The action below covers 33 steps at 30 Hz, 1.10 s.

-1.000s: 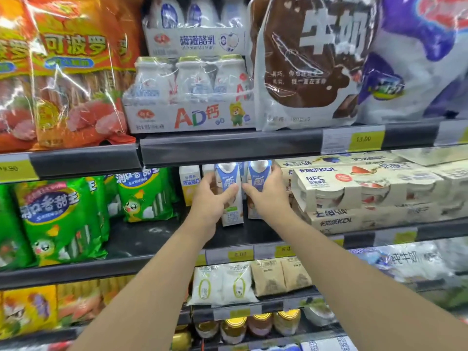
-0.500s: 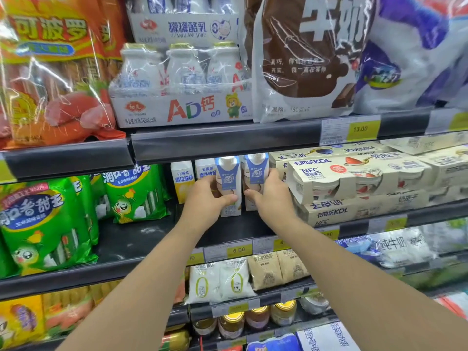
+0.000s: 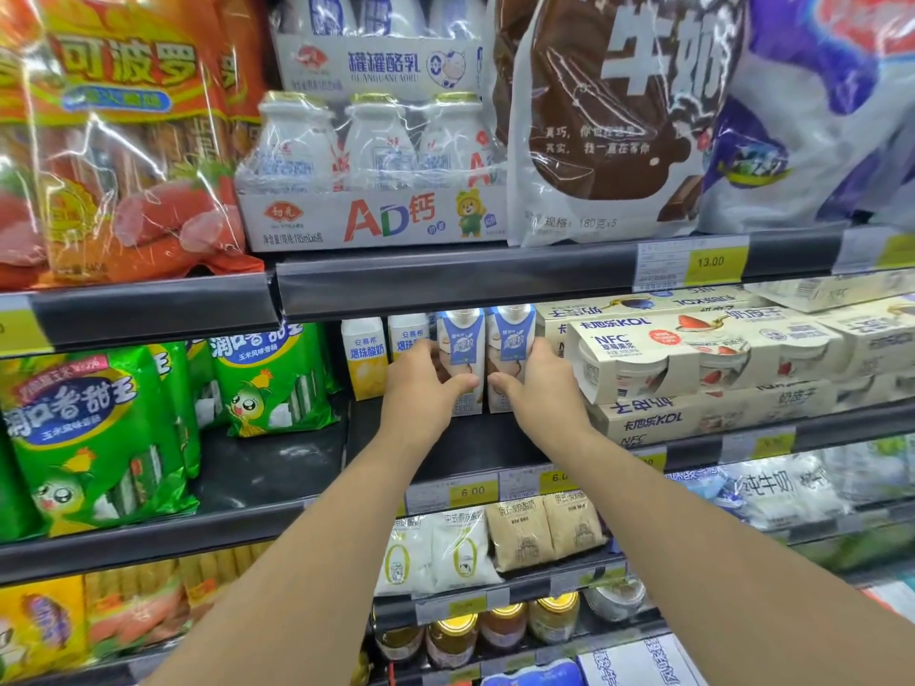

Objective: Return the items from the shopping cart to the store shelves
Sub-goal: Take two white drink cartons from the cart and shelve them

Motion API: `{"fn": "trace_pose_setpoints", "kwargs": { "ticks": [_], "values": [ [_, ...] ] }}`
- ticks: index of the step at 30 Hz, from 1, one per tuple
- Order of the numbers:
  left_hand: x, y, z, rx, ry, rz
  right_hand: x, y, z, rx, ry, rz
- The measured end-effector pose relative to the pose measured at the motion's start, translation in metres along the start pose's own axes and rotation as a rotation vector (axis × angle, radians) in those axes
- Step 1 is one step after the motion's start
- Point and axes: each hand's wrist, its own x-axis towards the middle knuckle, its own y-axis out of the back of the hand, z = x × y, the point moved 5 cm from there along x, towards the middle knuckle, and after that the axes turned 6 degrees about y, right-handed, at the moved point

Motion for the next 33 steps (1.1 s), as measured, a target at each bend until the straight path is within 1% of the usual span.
{"fn": "trace_pose_setpoints", "kwargs": {
  "ticks": [3,5,9,11,13,16,18,20,23,28,31,33],
  "values": [
    [-0.004,0.000,-0.006,0.053,0.006,-0.050,-0.001,0.002,0.002,-0.034,-0.006,-0.029],
    [-0.009,0.003,-0.011,0.114,-0.001,-0.100,-0.005,0.004,0.003,-0.015,-0.003,-0.045],
    [-0.017,0.022,-0.013,0.378,-0.066,-0.208,-0.019,0.014,-0.004,0.015,-0.003,-0.064],
    [-0.021,0.034,-0.014,0.505,-0.106,-0.255,-0.031,0.022,-0.011,-0.030,-0.012,-0.067],
    [-0.027,0.045,-0.012,0.651,-0.161,-0.270,-0.046,0.029,-0.019,-0.160,0.035,-0.080],
    [-0.040,0.059,-0.015,0.861,-0.210,-0.297,-0.069,0.030,-0.042,-0.492,0.269,-0.158],
    [-0.053,0.068,-0.023,0.937,-0.201,-0.324,-0.081,0.023,-0.053,-0.642,0.385,-0.239],
    [-0.067,0.080,-0.034,0.935,-0.166,-0.347,-0.090,0.017,-0.060,-0.693,0.404,-0.311],
    [-0.094,0.103,-0.047,0.954,-0.127,-0.337,-0.105,0.011,-0.069,-0.690,0.420,-0.376],
    [-0.148,0.145,-0.057,0.947,-0.061,-0.212,-0.128,0.005,-0.079,-0.695,0.536,-0.394],
    [-0.186,0.165,-0.065,0.907,0.042,-0.171,-0.149,-0.003,-0.085,-0.617,0.596,-0.416],
    [-0.217,0.181,-0.073,0.891,0.110,-0.126,-0.169,-0.018,-0.093,-0.548,0.631,-0.461]
  ]
}}
